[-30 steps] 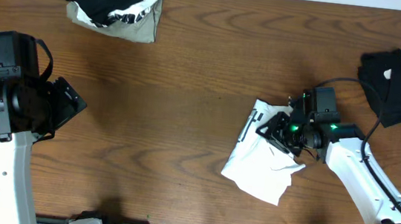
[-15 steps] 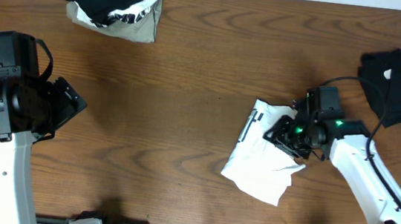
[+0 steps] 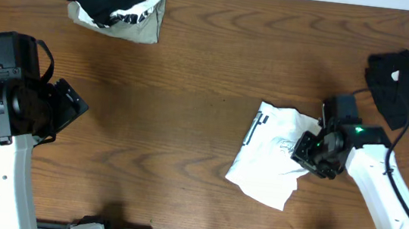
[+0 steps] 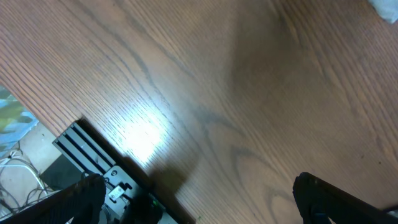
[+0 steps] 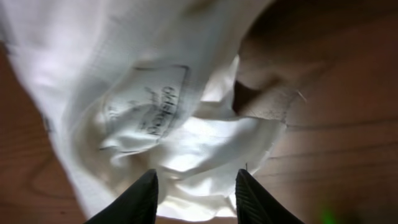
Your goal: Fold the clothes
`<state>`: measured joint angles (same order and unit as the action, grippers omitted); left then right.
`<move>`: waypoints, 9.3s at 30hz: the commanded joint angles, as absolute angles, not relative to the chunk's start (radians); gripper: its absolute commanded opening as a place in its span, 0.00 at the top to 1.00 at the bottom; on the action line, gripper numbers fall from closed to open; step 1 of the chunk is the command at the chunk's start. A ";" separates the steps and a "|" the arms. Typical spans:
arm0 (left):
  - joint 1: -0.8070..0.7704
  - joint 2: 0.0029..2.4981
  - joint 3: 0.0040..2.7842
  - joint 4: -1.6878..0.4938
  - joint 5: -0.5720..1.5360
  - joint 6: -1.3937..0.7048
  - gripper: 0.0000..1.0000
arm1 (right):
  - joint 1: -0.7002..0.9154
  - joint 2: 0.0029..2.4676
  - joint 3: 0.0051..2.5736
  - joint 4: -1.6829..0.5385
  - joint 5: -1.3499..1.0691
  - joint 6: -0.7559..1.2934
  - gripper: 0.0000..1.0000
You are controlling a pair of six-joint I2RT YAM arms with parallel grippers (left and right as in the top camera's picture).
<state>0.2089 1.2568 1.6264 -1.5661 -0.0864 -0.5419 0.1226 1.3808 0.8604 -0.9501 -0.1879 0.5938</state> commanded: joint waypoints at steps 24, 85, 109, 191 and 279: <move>0.215 1.262 1.620 -1.569 -0.102 -0.528 0.02 | 0.139 1.377 0.717 -0.759 -0.394 0.678 0.67; 0.215 1.262 1.620 -1.565 -0.102 -0.528 0.02 | 0.210 1.366 0.912 -1.252 0.125 0.682 0.91; 0.215 1.262 1.620 -1.566 -0.101 -0.528 0.02 | 0.151 1.436 0.900 -1.025 -0.039 0.533 0.50; 0.215 1.262 1.620 -1.557 0.019 -0.441 0.02 | 0.377 1.911 0.974 -0.598 -0.373 0.497 0.98; -0.463 1.676 0.946 -0.483 0.677 -0.555 0.09 | 0.244 1.986 1.409 -1.148 -0.636 -0.191 0.64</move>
<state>-0.4603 1.6600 0.9531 -0.4870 0.6678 -0.5499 0.2337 1.9926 1.4124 -1.1477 -0.6083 -0.1738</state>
